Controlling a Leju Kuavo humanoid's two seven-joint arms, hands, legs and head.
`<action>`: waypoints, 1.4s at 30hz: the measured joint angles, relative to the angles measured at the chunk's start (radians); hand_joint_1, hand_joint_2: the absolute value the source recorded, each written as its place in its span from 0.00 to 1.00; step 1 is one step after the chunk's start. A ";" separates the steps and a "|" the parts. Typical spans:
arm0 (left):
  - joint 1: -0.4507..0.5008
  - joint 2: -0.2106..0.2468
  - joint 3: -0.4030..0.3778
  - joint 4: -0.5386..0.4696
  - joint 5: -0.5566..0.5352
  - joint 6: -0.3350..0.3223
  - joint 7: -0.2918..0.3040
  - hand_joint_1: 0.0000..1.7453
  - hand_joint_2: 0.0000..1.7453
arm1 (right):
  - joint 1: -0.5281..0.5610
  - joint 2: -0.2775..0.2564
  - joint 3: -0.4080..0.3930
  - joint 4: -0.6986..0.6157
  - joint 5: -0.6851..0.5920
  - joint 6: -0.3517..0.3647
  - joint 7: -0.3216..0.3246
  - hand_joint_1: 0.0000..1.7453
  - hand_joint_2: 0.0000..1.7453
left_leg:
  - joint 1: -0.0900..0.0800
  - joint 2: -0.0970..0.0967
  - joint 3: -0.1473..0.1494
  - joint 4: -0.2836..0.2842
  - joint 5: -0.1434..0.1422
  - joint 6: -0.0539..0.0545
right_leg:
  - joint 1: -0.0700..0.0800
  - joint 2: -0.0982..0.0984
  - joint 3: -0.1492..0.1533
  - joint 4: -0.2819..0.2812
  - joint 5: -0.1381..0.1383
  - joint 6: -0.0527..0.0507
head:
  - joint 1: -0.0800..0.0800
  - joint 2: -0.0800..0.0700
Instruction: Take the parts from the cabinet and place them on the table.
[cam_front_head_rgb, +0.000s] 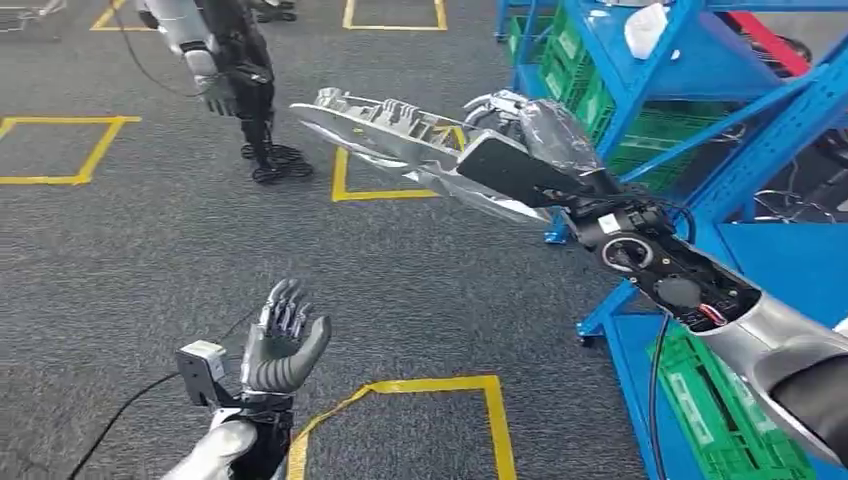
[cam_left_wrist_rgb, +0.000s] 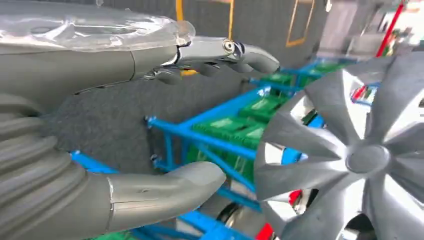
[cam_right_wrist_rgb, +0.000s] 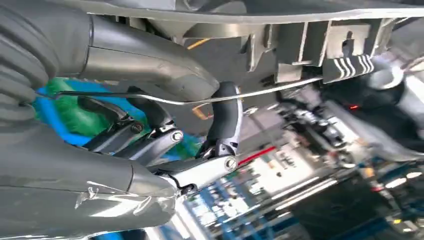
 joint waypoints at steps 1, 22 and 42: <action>0.000 0.001 0.000 0.000 0.000 0.002 0.003 0.00 1.00 | -0.001 0.000 0.000 -0.002 0.000 0.000 0.001 1.00 1.00 | 0.002 -0.015 -0.006 0.002 0.004 -0.005 | -0.001 -0.002 0.001 -0.018 0.004 0.001 | -0.008 0.000; 0.038 0.016 0.000 -0.015 0.001 -0.004 0.016 0.00 1.00 | 0.024 -0.031 -0.006 -0.026 0.000 -0.018 0.037 1.00 1.00 | 0.003 0.136 0.011 -0.004 -0.014 -0.002 | -0.013 -0.137 0.012 0.051 -0.094 0.038 | -0.031 0.000; 0.050 0.034 0.008 -0.038 -0.046 0.028 0.013 0.00 1.00 | 0.054 -0.047 -0.007 -0.036 0.000 -0.033 0.024 1.00 1.00 | 0.006 0.124 -0.138 0.290 -0.129 -0.055 | -0.008 -0.152 0.028 -0.061 0.003 -0.006 | -0.033 0.000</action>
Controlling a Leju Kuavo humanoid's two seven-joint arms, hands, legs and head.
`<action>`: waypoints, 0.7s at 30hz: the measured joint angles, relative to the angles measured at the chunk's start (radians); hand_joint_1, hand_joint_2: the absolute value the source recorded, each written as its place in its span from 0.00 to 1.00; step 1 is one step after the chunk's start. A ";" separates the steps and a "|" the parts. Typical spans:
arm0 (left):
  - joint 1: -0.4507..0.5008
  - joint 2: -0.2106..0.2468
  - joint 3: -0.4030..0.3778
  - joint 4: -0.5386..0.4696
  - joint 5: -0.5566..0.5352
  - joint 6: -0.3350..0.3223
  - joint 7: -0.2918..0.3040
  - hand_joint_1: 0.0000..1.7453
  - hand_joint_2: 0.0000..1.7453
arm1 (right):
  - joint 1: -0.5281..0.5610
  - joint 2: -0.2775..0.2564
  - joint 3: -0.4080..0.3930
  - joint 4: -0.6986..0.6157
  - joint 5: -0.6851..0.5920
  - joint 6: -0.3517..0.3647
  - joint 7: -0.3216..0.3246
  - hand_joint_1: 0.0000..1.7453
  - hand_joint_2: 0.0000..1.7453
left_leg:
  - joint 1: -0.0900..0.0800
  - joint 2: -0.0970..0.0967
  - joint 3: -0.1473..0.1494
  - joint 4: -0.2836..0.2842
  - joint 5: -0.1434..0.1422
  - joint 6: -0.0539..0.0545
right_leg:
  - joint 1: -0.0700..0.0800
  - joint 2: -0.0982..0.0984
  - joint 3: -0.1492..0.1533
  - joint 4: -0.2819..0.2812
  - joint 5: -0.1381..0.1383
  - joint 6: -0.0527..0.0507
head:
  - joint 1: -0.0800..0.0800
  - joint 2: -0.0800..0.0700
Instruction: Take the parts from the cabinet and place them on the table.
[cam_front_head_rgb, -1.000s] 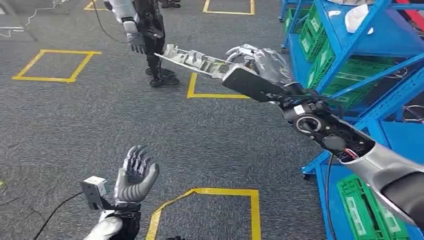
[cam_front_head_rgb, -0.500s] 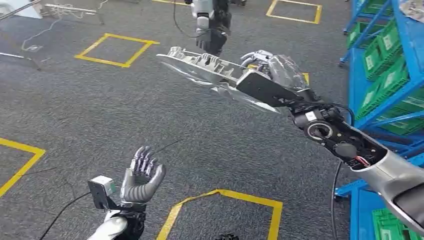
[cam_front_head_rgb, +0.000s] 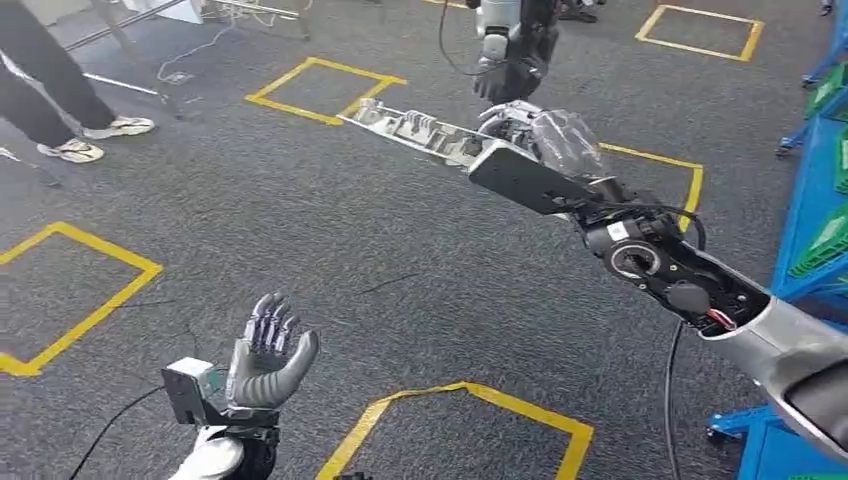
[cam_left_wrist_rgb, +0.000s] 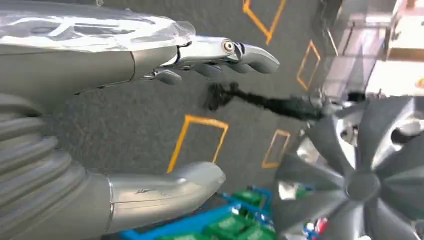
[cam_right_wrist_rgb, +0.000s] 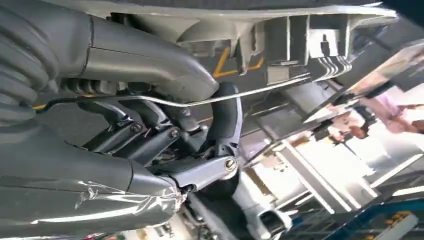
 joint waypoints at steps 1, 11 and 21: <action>0.000 0.002 0.000 -0.004 0.000 0.003 0.001 0.00 1.00 | 0.000 0.000 0.000 -0.001 0.000 0.001 0.002 1.00 1.00 | 0.003 0.004 0.041 -0.073 0.036 -0.001 | -0.001 -0.012 0.000 0.001 -0.002 0.002 | -0.007 0.000; -0.009 0.007 0.001 -0.021 0.009 0.017 -0.010 0.00 1.00 | -0.006 -0.005 -0.009 -0.014 0.012 0.012 -0.003 1.00 1.00 | 0.002 0.000 0.166 -0.305 0.112 0.052 | -0.001 0.024 -0.039 0.145 -0.111 0.045 | 0.004 0.000; 0.011 0.010 0.001 -0.036 0.007 0.038 -0.005 0.00 1.00 | 0.006 -0.023 -0.013 -0.023 0.012 0.011 0.003 1.00 1.00 | 0.003 -0.145 0.152 -0.296 0.120 0.035 | -0.003 0.133 -0.007 0.027 -0.020 0.023 | 0.032 0.000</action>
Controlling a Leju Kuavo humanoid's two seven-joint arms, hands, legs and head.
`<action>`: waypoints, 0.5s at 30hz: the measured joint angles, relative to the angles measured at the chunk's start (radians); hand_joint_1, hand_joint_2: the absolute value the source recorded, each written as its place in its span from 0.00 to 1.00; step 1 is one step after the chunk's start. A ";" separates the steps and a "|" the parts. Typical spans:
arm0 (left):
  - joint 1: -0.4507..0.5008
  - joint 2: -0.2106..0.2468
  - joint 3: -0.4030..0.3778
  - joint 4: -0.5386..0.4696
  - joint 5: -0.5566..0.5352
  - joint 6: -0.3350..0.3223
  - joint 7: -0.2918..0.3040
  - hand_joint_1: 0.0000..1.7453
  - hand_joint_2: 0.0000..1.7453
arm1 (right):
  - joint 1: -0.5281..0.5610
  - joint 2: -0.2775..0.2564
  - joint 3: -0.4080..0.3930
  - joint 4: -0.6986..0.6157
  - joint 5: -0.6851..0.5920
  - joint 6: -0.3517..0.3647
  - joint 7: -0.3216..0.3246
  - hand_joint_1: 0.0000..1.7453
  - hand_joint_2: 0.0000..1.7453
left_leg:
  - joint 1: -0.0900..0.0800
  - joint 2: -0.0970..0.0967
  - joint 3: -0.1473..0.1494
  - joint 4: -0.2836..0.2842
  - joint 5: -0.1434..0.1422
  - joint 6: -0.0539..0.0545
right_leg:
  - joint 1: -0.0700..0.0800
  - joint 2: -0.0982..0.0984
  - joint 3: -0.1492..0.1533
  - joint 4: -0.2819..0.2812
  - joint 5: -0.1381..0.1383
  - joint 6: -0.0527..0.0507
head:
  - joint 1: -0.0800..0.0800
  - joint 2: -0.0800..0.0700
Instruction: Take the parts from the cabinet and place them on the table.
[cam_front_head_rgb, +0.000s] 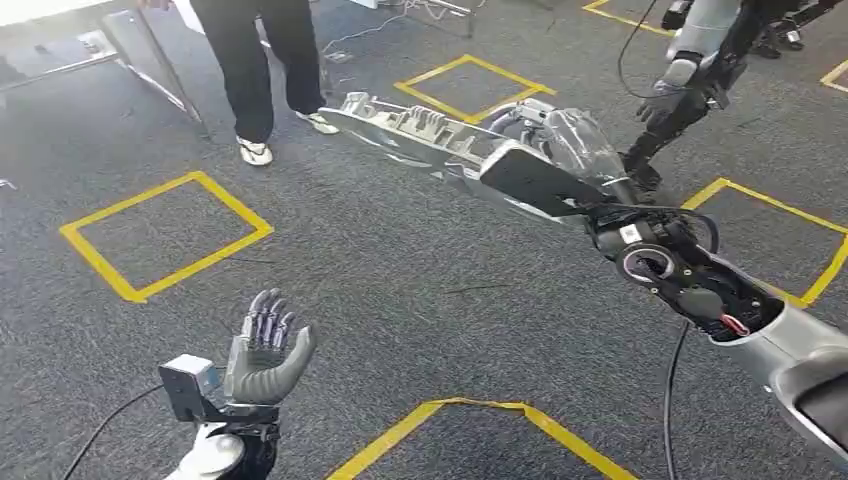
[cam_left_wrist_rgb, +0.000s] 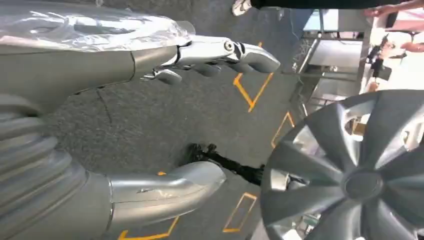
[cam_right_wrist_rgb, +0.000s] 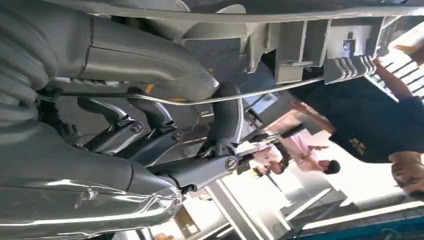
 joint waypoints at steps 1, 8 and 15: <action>0.005 0.001 0.000 -0.001 0.000 0.000 0.003 0.00 1.00 | 0.001 0.000 0.000 -0.003 0.000 0.000 0.001 1.00 1.00 | 0.004 -0.015 -0.002 -0.006 0.004 -0.006 | 0.003 -0.009 -0.001 0.001 -0.001 -0.002 | 0.001 0.000; 0.017 0.008 -0.001 -0.014 0.004 0.009 0.008 0.00 1.00 | 0.019 -0.005 0.000 -0.016 0.000 -0.004 0.014 1.00 1.00 | -0.005 0.146 -0.154 0.314 -0.150 -0.039 | 0.002 -0.113 0.012 -0.024 0.011 -0.029 | -0.042 0.000; 0.016 0.011 -0.001 -0.031 0.012 0.019 0.008 0.00 1.00 | 0.024 -0.025 -0.002 -0.036 0.002 -0.011 0.027 1.00 1.00 | -0.021 0.226 0.013 0.002 -0.026 -0.009 | 0.017 -0.187 0.010 -0.009 -0.005 -0.008 | -0.055 0.000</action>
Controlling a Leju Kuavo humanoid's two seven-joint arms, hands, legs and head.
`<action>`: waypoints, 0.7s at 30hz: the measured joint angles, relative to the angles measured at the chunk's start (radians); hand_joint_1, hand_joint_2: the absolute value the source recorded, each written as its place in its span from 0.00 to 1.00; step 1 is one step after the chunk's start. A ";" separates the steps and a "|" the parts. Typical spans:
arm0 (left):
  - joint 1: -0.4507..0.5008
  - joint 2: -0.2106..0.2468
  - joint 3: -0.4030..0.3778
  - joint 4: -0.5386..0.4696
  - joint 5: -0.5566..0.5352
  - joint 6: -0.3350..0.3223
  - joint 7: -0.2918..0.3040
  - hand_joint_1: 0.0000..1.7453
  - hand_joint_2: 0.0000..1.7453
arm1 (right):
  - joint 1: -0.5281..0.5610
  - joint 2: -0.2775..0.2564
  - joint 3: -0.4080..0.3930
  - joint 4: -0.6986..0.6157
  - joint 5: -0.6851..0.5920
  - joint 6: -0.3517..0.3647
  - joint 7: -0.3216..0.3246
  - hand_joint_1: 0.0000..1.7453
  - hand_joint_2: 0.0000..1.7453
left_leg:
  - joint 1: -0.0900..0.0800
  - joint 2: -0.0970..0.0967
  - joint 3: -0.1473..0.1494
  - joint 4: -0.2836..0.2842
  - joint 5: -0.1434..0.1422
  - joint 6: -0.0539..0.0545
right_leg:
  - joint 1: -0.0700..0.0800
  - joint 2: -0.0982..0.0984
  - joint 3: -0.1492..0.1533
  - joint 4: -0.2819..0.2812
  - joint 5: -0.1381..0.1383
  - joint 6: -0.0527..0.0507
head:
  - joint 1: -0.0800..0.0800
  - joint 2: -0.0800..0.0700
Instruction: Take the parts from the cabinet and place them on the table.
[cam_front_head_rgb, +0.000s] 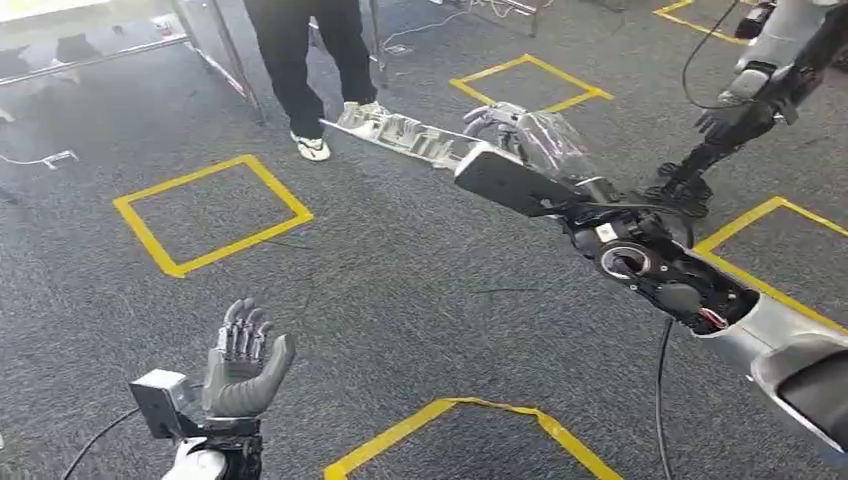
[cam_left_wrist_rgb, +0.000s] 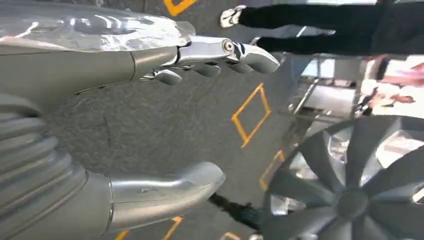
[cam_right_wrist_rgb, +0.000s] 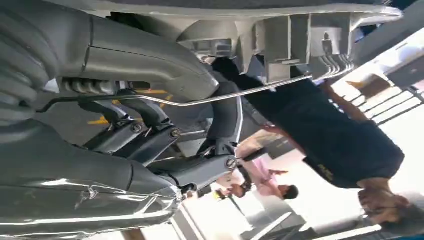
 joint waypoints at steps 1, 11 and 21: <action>0.002 0.000 0.000 0.000 0.001 0.000 0.000 0.00 1.00 | 0.000 -0.002 0.000 -0.005 0.001 -0.002 0.003 1.00 1.00 | 0.000 -0.013 -0.003 0.002 -0.001 0.005 | 0.000 -0.010 0.003 0.000 -0.002 0.005 | 0.008 0.000; 0.011 -0.004 0.000 -0.002 0.009 -0.033 -0.004 0.00 1.00 | 0.012 -0.042 0.001 -0.035 0.004 -0.005 0.049 1.00 1.00 | 0.009 -0.163 0.009 -0.005 0.006 0.030 | -0.014 0.103 -0.106 0.217 -0.062 0.022 | 0.045 0.000; 0.009 0.013 0.002 -0.003 -0.013 -0.042 0.015 0.00 1.00 | 0.045 -0.062 -0.010 -0.049 0.005 -0.022 0.039 1.00 1.00 | 0.009 -0.111 -0.082 0.136 -0.067 -0.022 | -0.023 0.110 -0.012 0.007 0.010 -0.020 | 0.014 0.000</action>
